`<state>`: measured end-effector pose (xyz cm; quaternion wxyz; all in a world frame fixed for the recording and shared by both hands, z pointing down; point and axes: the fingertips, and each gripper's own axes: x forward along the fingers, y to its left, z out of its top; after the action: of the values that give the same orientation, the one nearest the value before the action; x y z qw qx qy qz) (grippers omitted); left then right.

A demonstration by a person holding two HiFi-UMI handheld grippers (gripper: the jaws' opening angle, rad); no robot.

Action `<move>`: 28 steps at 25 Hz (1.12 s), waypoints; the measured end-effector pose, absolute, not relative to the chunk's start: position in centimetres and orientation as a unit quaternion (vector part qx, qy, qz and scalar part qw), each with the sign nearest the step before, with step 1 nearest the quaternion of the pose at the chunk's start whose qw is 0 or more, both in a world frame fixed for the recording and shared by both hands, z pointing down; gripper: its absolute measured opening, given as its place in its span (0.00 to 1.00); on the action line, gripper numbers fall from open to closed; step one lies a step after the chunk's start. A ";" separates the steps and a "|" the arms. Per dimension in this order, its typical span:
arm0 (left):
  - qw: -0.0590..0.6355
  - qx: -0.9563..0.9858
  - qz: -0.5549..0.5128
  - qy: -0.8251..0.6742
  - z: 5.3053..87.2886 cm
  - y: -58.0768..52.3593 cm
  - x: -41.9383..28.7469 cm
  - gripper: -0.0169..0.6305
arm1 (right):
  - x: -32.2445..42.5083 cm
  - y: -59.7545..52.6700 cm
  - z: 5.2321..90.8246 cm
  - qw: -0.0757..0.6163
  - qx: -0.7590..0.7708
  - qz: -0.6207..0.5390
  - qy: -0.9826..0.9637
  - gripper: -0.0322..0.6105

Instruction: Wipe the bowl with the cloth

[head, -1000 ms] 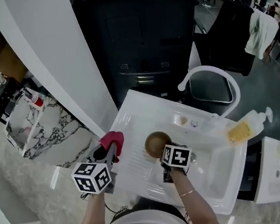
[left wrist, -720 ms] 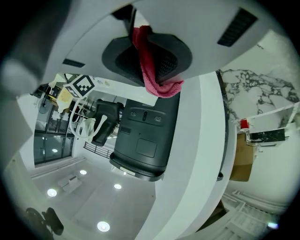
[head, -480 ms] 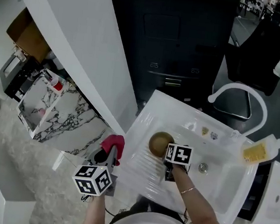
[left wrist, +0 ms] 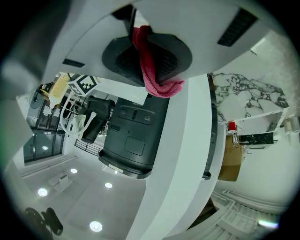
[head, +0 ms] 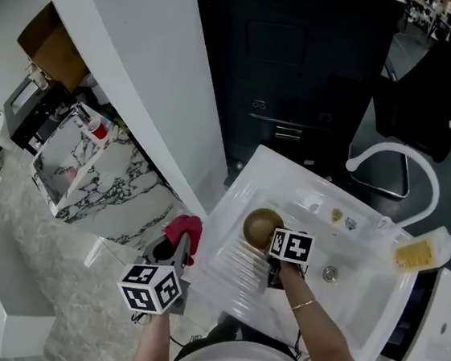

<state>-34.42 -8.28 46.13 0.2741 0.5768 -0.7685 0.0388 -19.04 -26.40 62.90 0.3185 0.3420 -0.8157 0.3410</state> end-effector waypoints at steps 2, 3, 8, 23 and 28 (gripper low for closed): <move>0.275 0.578 0.039 -0.767 46.2 -8.3 -34.4 0.09 | -19.1 -26.5 62.8 0.316 0.341 0.338 -0.818 0.08; 0.275 0.579 0.040 -0.767 46.2 -8.3 -34.3 0.09 | -19.2 -26.5 62.8 0.315 0.341 0.337 -0.819 0.09; 0.274 0.581 0.042 -0.765 46.2 -8.2 -34.2 0.09 | -19.5 -26.4 62.6 0.299 0.333 0.340 -0.827 0.20; 0.261 0.619 0.045 -0.739 45.6 -8.9 -32.0 0.09 | -16.2 -26.9 56.6 0.222 0.379 0.259 -0.861 0.27; 0.251 0.639 0.047 -0.726 45.3 -9.6 -30.6 0.09 | -14.5 -25.7 53.3 0.192 0.386 0.228 -0.873 0.26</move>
<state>-30.57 -9.60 45.29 0.2508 0.6387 -0.7259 0.0465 -14.47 -25.70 53.26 0.1921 0.3864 -0.8727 0.2283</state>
